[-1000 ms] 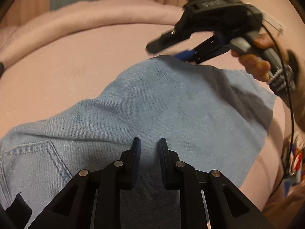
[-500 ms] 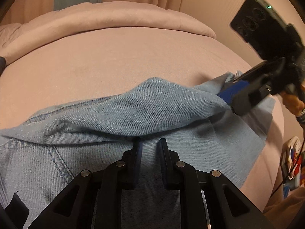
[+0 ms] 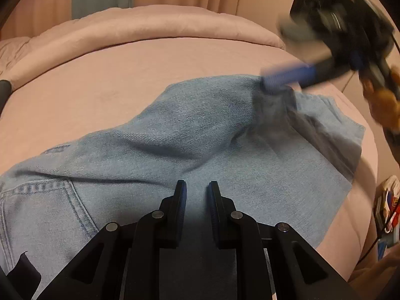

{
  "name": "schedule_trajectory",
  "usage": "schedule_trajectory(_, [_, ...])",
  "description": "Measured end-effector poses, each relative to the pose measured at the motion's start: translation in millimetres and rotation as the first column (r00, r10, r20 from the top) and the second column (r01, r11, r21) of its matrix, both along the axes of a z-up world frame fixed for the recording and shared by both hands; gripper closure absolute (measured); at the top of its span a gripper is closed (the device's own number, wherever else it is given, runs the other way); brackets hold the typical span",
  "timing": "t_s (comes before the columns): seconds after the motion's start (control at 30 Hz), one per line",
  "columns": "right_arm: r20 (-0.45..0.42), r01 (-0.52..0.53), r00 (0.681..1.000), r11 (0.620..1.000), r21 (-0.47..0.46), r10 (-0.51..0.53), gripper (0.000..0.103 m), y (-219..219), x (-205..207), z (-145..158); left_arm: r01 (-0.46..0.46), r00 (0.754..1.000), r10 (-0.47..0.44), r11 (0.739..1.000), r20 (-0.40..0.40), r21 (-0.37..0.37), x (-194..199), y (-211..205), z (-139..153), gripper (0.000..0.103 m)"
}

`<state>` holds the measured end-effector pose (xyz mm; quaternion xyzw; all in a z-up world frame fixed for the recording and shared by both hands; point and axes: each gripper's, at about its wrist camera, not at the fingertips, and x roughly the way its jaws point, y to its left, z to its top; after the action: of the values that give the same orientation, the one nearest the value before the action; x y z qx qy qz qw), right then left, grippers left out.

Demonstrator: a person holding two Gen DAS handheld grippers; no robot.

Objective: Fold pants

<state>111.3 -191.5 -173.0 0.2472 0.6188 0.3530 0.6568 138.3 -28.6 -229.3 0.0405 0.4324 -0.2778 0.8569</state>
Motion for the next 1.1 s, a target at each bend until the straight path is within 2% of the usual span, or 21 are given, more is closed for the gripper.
schedule_trajectory(0.07, [0.069, 0.049, 0.996, 0.999, -0.006, -0.048, 0.048, -6.9, 12.4, 15.6, 0.001, 1.0, -0.001, 1.0, -0.006, -0.008, 1.6, 1.6, 0.2, 0.087])
schedule_trajectory(0.1, [0.075, 0.061, 0.995, 0.998, -0.008, -0.061, 0.048, -9.2, 17.9, 17.5, 0.001, 1.0, -0.001, 1.0, -0.006, -0.01, -0.5, 3.4, 0.7, 0.087])
schedule_trajectory(0.23, [0.033, 0.059, 0.998, 0.996, -0.067, -0.057, 0.048, -0.4, 47.8, -0.3, 0.0, 1.0, 0.0, 1.0, 0.005, 0.006, -2.6, 2.3, 1.8, 0.087])
schedule_trajectory(0.3, [-0.012, 0.035, 0.999, 0.998, -0.056, -0.036, 0.048, 12.4, 55.6, -14.2, 0.0, 1.0, 0.0, 1.0, 0.005, 0.006, -3.2, 2.8, 1.9, 0.087])
schedule_trajectory(0.37, [-0.038, -0.011, 0.999, 1.0, -0.007, 0.011, 0.048, 26.1, 52.0, -18.3, -0.001, 1.0, 0.001, 1.0, 0.001, -0.001, -2.8, 3.4, 2.9, 0.087])
schedule_trajectory(0.47, [-0.014, -0.078, 0.997, 0.997, 0.015, 0.078, 0.048, 39.9, 34.2, -12.2, 0.0, 1.0, 0.0, 1.0, -0.003, -0.017, -1.7, 6.6, 1.8, 0.087])
schedule_trajectory(0.53, [-0.039, -0.104, 0.994, 0.994, 0.025, 0.105, 0.048, 43.6, 16.5, -16.6, 0.0, 1.0, 0.0, 1.0, -0.004, -0.021, -1.4, 7.4, 2.0, 0.087])
schedule_trajectory(0.67, [-0.079, -0.072, 0.994, 0.997, 0.006, 0.073, 0.048, 36.1, -11.5, -33.1, -0.001, 1.0, 0.001, 1.0, -0.001, -0.022, -1.2, 7.8, 2.3, 0.087])
schedule_trajectory(0.77, [-0.139, 0.026, 0.99, 1.0, 0.003, -0.026, 0.051, 20.0, -16.8, -50.0, 0.0, 1.0, 0.0, 1.0, -0.004, -0.03, -0.1, 9.6, 2.3, 0.087])
schedule_trajectory(0.87, [-0.144, 0.106, 0.985, 0.994, 0.039, -0.099, 0.048, 11.1, -11.5, -50.2, 0.0, 1.0, 0.0, 0.999, -0.007, -0.036, -0.2, 9.8, 2.1, 0.087])
schedule_trajectory(0.97, [-0.191, 0.138, 0.975, 0.984, 0.11, -0.115, 0.047, 15.7, -1.7, -49.5, 0.002, 1.0, -0.002, 0.999, -0.004, -0.036, -4.4, 11.3, 1.7, 0.087])
schedule_trajectory(1.1, [-0.225, 0.139, 0.968, 0.985, 0.098, -0.114, 0.046, 33.4, 15.9, -49.4, 0.002, 1.0, -0.002, 0.999, -0.004, -0.041, -4.5, 12.4, 1.1, 0.087])
